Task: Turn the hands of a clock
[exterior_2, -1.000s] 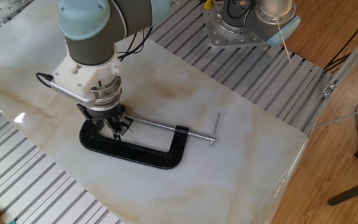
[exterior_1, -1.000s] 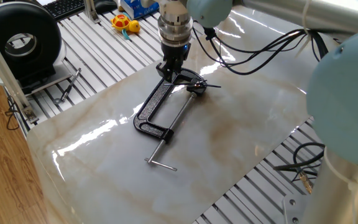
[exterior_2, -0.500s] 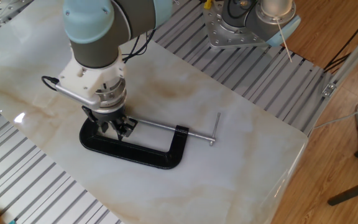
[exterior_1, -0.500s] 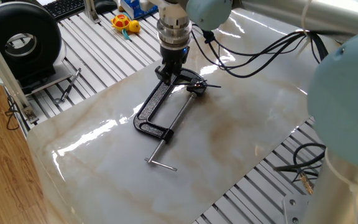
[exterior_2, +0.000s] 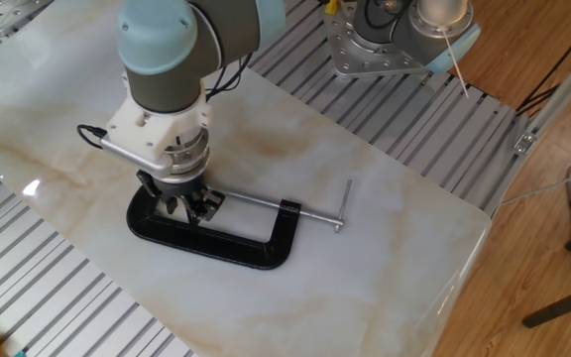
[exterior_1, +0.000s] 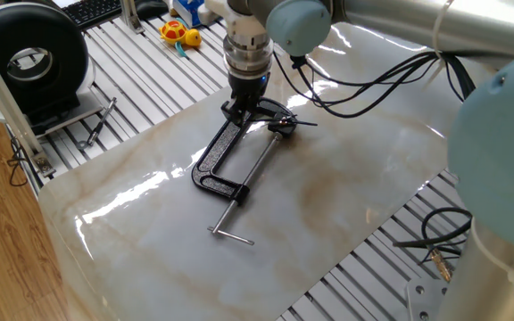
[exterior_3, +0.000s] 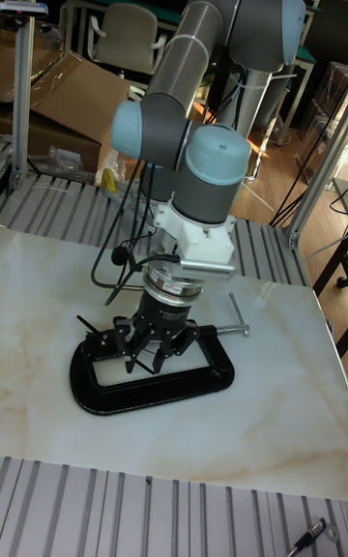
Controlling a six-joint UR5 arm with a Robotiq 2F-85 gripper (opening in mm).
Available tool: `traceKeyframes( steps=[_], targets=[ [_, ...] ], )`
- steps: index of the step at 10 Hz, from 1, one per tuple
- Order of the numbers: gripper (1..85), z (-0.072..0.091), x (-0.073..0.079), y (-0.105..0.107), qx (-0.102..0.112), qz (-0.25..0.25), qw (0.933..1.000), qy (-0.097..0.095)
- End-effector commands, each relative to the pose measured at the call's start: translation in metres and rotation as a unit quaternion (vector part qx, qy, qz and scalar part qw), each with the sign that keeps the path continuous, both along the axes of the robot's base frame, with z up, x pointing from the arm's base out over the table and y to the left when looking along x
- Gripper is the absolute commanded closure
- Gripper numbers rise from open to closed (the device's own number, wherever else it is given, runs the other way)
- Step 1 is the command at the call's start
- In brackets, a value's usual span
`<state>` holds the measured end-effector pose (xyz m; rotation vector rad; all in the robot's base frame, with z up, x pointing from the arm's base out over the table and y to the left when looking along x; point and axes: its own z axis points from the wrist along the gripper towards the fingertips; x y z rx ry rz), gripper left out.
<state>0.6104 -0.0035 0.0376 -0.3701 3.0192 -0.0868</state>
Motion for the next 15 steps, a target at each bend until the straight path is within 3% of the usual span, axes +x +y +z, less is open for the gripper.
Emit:
traceKeyframes(
  steps=[1,4,6,8,11,14,15],
  targets=[
    [40.3,-0.004,0.005,-0.009,0.004,0.007,0.9999,-0.007],
    [41.0,-0.003,0.011,-0.029,0.006,0.026,0.9996,-0.011],
    [44.3,-0.003,0.016,-0.049,-0.013,0.031,0.9993,-0.019],
    [44.7,-0.007,0.015,-0.046,-0.006,0.026,0.9995,-0.018],
    [43.7,0.0,0.008,-0.023,0.021,0.011,0.9996,-0.014],
    [44.0,0.0,0.012,-0.027,0.016,-0.003,0.9996,-0.022],
    [47.3,0.001,0.018,-0.029,0.004,-0.016,0.9994,-0.031]
  ],
)
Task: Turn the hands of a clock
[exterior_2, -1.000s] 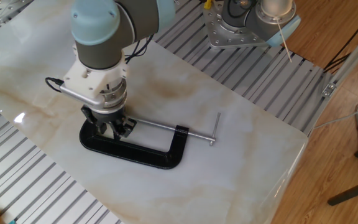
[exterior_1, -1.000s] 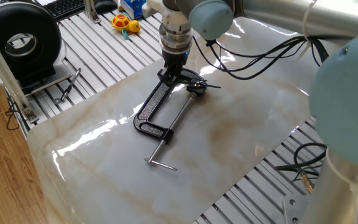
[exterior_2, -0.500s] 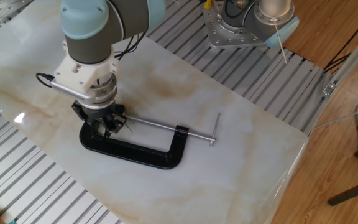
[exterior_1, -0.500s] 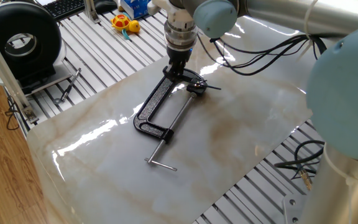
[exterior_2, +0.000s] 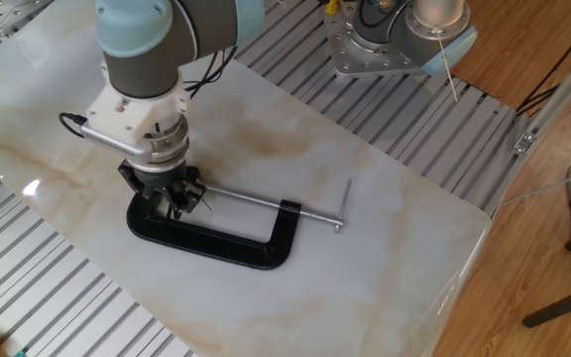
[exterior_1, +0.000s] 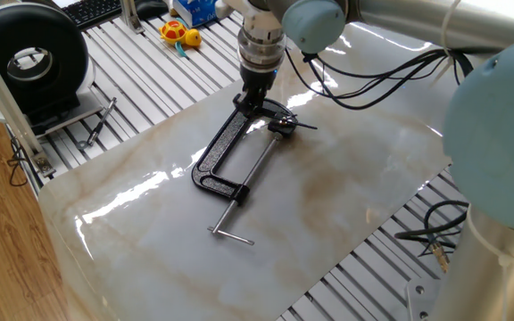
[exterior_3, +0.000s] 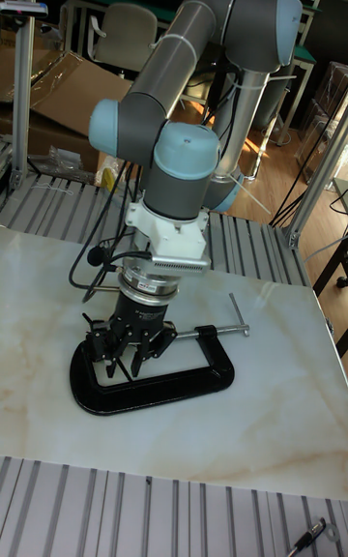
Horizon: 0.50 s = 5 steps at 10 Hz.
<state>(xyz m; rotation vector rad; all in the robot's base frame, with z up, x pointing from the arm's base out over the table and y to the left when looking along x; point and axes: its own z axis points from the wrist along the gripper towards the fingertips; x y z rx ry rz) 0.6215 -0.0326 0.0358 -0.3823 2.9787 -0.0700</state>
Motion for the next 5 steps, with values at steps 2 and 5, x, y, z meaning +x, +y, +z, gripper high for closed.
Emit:
traceKeyframes(
  steps=[2,5],
  targets=[
    [47.3,-0.005,0.016,-0.008,-0.006,-0.013,0.9999,-0.005],
    [47.3,0.005,0.023,-0.059,-0.03,0.022,0.9993,0.011]
  ],
)
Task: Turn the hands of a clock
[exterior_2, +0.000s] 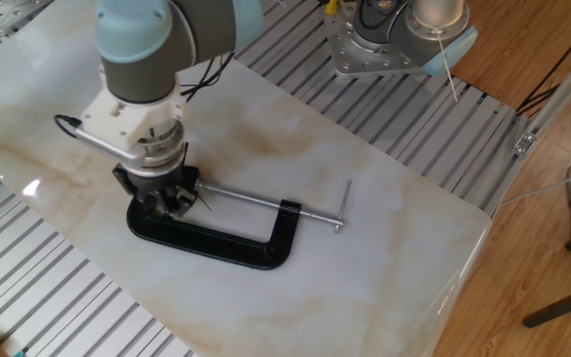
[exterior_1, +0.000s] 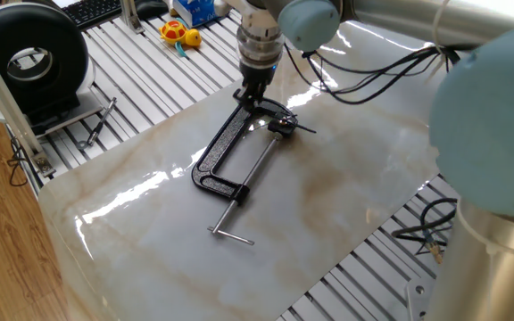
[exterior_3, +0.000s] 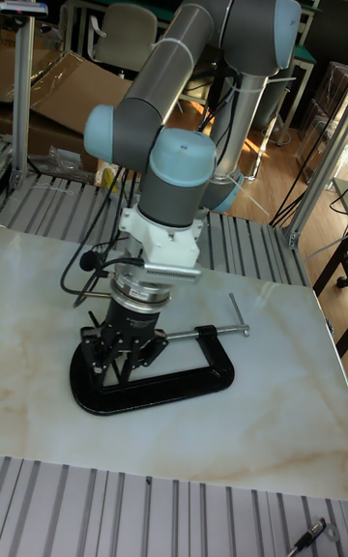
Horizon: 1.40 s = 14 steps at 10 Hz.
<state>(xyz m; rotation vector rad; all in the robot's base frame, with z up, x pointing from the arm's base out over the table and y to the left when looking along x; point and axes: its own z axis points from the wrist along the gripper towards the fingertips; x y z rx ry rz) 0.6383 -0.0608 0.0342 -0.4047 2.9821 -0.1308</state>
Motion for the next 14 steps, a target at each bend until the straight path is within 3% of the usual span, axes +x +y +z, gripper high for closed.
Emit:
traceKeyframes(
  steps=[1,3,5,9,14],
  targets=[
    [47.3,0.01,0.004,-0.044,-0.011,0.023,0.9996,0.012],
    [46.7,0.002,-0.004,-0.057,-0.006,0.031,0.9995,0.008],
    [45.0,0.0,-0.005,-0.053,0.003,0.024,0.9997,0.007],
    [46.3,0.001,-0.006,-0.06,-0.011,0.013,0.9998,0.009],
    [47.7,0.001,-0.002,-0.059,-0.01,0.021,0.9997,0.002]
  ],
)
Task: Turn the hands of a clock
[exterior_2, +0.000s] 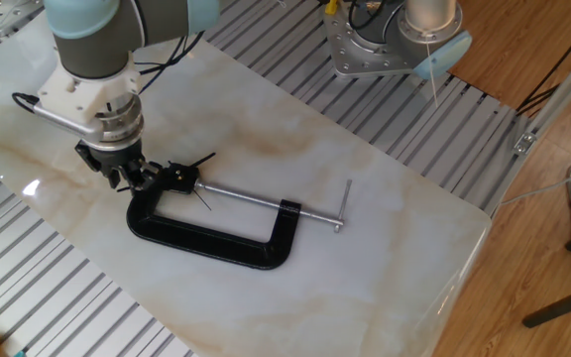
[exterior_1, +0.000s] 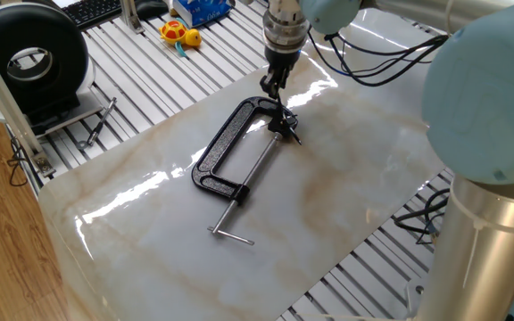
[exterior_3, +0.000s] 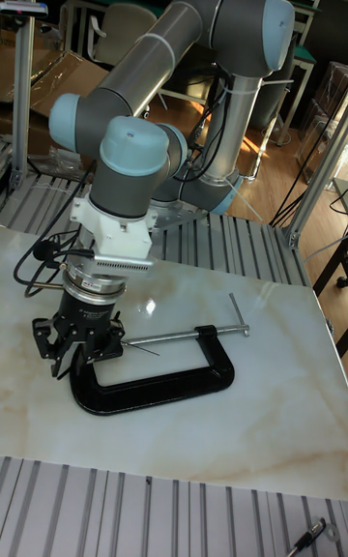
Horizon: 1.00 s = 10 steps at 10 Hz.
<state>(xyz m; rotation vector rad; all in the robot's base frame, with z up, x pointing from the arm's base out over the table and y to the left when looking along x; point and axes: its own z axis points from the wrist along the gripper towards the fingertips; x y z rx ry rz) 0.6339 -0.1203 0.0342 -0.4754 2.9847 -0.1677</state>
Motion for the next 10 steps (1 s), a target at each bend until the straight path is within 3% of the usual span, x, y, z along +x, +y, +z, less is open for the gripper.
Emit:
traceKeyframes(
  steps=[1,6,10],
  targets=[
    [48.0,-0.002,0.006,0.001,0.002,0.002,1.0,-0.006],
    [52.3,-0.005,0.018,-0.002,-0.023,0.014,0.9996,-0.01],
    [56.3,0.01,-0.016,-0.004,-0.013,-0.003,0.9998,0.013]
  ],
)
